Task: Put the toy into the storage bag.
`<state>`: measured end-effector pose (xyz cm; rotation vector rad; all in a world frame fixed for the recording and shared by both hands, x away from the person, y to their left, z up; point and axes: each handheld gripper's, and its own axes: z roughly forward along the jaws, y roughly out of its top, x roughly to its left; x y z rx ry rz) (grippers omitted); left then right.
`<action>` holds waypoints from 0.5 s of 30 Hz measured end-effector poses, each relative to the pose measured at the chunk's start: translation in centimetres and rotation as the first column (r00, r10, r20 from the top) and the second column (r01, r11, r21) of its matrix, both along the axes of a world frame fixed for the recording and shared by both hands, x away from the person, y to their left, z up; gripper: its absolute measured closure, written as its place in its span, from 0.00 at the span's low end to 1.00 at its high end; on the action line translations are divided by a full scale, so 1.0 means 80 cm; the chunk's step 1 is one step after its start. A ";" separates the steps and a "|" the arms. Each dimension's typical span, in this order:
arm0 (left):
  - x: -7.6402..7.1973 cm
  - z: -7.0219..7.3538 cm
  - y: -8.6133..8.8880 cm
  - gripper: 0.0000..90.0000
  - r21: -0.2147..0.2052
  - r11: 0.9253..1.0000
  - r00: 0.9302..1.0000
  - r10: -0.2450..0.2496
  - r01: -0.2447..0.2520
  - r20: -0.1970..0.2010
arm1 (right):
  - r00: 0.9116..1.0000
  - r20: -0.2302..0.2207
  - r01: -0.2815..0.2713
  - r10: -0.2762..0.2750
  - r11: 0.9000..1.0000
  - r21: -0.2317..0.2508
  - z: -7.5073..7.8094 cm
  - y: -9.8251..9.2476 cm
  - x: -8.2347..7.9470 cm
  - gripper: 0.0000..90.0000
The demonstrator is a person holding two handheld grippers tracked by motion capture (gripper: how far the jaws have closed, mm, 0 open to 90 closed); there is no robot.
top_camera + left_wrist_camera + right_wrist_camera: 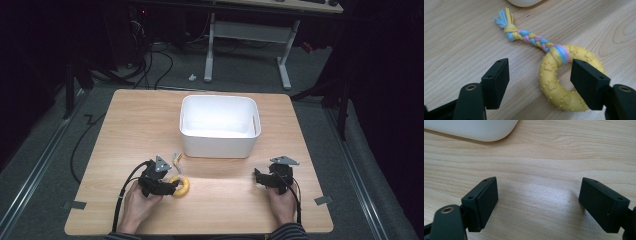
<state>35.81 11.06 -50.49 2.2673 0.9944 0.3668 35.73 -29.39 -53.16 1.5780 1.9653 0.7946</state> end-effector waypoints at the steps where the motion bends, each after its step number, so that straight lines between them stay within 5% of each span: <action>1: 0.001 -0.001 0.000 0.39 0.000 1.000 1.000 0.001 -0.001 -0.004 | 1.000 0.001 -0.002 0.002 1.000 -0.002 0.000 0.000 0.000 0.18; 15: 0.005 -0.009 -0.011 0.50 0.026 1.000 0.998 -0.003 0.004 -0.058 | 1.000 0.000 -0.004 0.004 1.000 0.000 0.000 0.000 0.000 0.18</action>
